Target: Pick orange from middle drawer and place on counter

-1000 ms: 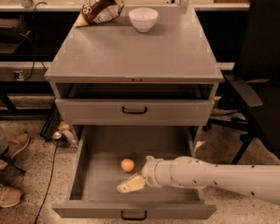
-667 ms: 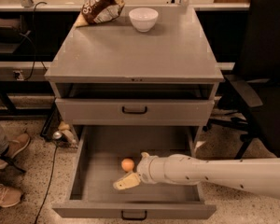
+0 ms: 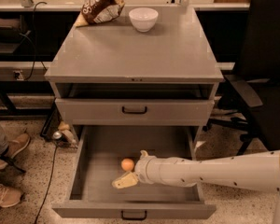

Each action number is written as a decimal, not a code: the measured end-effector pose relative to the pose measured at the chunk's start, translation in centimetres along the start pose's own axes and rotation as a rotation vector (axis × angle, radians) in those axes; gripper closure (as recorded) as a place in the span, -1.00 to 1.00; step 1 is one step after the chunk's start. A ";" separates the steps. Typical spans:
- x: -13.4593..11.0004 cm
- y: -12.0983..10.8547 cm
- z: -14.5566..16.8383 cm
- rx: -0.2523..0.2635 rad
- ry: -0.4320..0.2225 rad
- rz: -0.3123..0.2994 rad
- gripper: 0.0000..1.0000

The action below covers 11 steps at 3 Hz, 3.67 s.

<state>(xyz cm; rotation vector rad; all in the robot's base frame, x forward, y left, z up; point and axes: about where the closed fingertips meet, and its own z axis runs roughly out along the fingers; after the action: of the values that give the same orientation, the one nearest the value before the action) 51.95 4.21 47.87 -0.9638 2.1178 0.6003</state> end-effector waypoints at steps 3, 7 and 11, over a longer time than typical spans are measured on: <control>2.8 -5.3 4.7 0.117 -0.042 -0.033 -1.00; 1.8 -3.7 11.1 0.038 -0.013 -0.061 -0.68; 7.8 -4.6 10.1 0.040 0.060 -0.009 1.00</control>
Offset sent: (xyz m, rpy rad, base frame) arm 0.0534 -0.0260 -0.0566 -0.0411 -0.1343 -0.1001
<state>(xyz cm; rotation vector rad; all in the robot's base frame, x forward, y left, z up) 56.21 4.54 35.03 -0.9796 2.1691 0.5287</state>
